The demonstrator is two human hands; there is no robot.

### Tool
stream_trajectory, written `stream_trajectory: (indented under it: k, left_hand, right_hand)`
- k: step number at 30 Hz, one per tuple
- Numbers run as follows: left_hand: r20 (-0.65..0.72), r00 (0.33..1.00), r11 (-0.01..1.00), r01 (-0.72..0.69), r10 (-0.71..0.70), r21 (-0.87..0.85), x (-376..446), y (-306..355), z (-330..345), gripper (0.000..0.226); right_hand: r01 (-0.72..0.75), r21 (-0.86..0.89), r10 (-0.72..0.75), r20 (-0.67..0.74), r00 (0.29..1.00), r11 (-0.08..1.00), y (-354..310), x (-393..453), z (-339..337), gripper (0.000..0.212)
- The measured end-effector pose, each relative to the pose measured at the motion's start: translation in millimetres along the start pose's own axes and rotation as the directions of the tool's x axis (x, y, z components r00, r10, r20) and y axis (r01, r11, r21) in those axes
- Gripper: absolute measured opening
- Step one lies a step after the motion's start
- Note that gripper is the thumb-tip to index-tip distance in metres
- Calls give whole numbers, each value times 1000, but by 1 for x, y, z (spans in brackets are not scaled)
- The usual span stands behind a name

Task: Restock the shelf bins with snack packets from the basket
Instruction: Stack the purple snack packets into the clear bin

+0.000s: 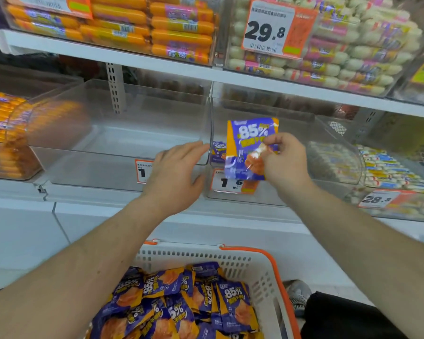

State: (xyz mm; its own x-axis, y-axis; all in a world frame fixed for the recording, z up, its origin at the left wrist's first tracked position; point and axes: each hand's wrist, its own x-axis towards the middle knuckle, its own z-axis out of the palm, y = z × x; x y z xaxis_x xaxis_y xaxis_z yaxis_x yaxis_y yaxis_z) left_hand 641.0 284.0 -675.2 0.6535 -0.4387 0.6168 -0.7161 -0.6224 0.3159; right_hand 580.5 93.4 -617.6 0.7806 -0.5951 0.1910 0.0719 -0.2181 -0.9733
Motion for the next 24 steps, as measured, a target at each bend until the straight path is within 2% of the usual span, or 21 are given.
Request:
stream_trajectory:
  k: [3,6,9,11,15,19,22,24]
  left_hand:
    - [134,991,998,-30,22,55,-4,-1,11,69]
    - [119,992,993,-46,33,107,-7,-3,18,74]
    - [85,995,992,-59,49,116,-7,-6,22,76]
    - [58,996,990,-78,72,118,-8,-8,24,77]
    - [28,997,989,-81,78,126,-8,-9,26,78]
    - [20,997,988,-76,74,133,-9,-9,28,78]
    - [18,997,988,-78,77,130,-9,-9,27,78]
    - [25,997,987,-82,79,140,-9,-9,27,79]
  right_hand:
    - [-114,-68,113,-13,993,991,-10,33,2,24]
    - [-188,-261,215,80,973,947,-13,50,8,25]
    - [-188,-472,286,143,948,861,-2,63,19,14]
    - [-158,-604,365,236,901,781,9,71,24,34]
    - [74,-798,451,411,792,598,13,78,31,39]
    - [204,-906,528,387,756,371,19,81,38,35]
    - [224,-924,564,369,739,312,22,82,41,26]
    - [216,-930,557,353,752,298,24,82,41,25]
